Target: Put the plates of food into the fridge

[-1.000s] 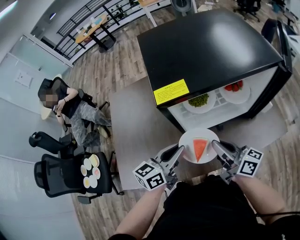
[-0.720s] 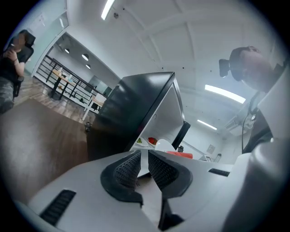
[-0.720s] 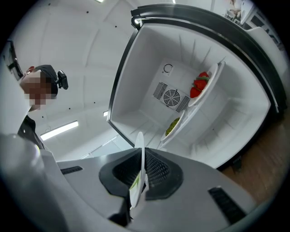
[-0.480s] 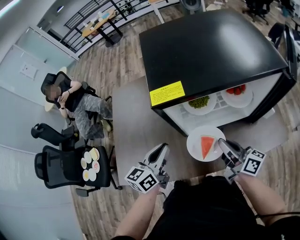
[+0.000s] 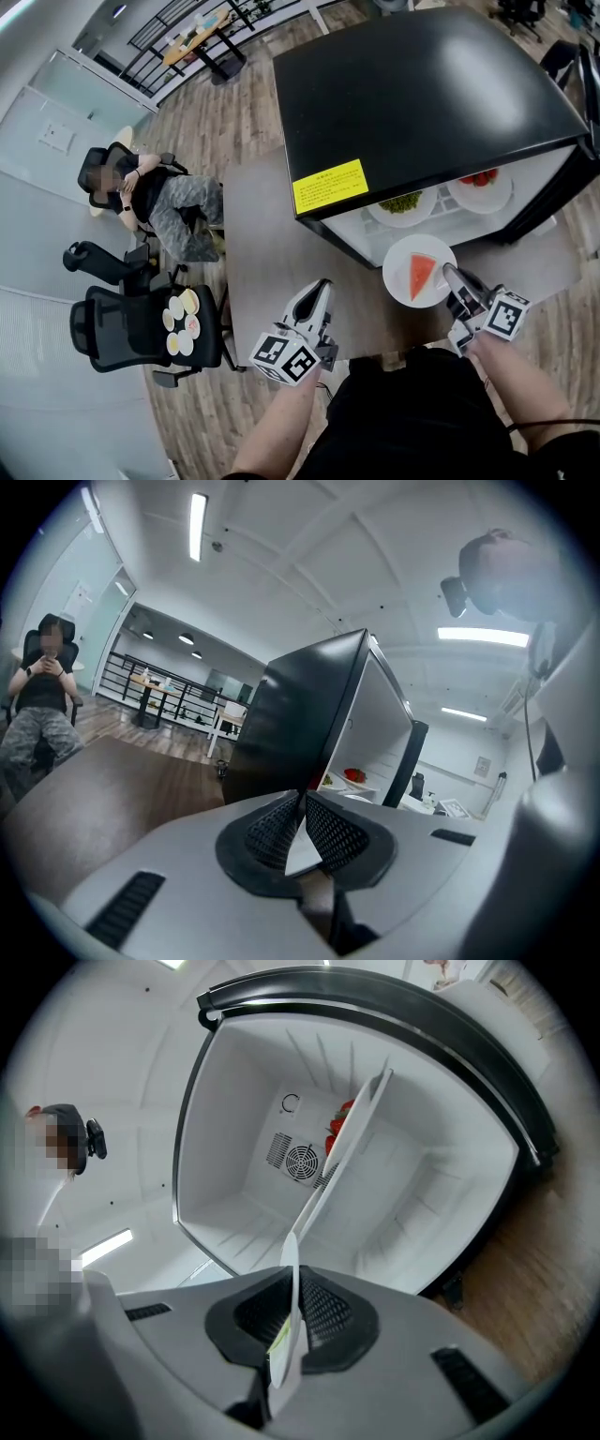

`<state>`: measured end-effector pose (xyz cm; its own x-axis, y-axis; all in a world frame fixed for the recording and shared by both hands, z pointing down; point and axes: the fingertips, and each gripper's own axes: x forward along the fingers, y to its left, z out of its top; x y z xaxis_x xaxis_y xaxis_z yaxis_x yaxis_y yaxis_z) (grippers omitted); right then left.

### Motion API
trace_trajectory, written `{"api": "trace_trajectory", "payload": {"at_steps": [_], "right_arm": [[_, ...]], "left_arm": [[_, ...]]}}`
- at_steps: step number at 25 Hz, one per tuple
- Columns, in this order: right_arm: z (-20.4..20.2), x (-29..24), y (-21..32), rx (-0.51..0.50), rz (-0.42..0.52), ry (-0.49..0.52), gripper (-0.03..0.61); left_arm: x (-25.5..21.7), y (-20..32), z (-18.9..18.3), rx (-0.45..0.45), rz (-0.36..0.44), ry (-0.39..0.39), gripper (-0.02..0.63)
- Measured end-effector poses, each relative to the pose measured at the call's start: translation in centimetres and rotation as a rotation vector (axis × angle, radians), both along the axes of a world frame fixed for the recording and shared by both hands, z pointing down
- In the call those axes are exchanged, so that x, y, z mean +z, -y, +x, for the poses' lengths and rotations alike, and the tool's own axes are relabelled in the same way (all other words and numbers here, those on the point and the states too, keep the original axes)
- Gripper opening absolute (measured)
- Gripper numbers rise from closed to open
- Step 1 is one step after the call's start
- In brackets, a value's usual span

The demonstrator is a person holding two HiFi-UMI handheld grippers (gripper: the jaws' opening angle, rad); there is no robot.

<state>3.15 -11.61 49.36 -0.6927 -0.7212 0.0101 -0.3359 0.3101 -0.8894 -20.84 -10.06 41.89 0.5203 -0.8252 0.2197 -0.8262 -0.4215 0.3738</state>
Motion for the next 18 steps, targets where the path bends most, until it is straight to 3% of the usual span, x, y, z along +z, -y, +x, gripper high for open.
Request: {"api": "trace_trajectory", "payload": {"at_steps": [5,12,18], "right_arm": [[-0.2,1.8,1.5,0.032,-0.043,0.036,0.017],[-0.3,4.8,2.8,0.069,-0.114,0.085,0.017],[-1.2,6.4,4.9,0.092,-0.145,0.106,0.017]], "left_arm": [[-0.1,0.9,0.0,0.002,0.029,0.062,0.035],[0.4,1.3,-0.9,-0.022,0.010,0.077,0.035],[0.7,1.1,-2.4,-0.029,0.000,0.148,0.034]]}}
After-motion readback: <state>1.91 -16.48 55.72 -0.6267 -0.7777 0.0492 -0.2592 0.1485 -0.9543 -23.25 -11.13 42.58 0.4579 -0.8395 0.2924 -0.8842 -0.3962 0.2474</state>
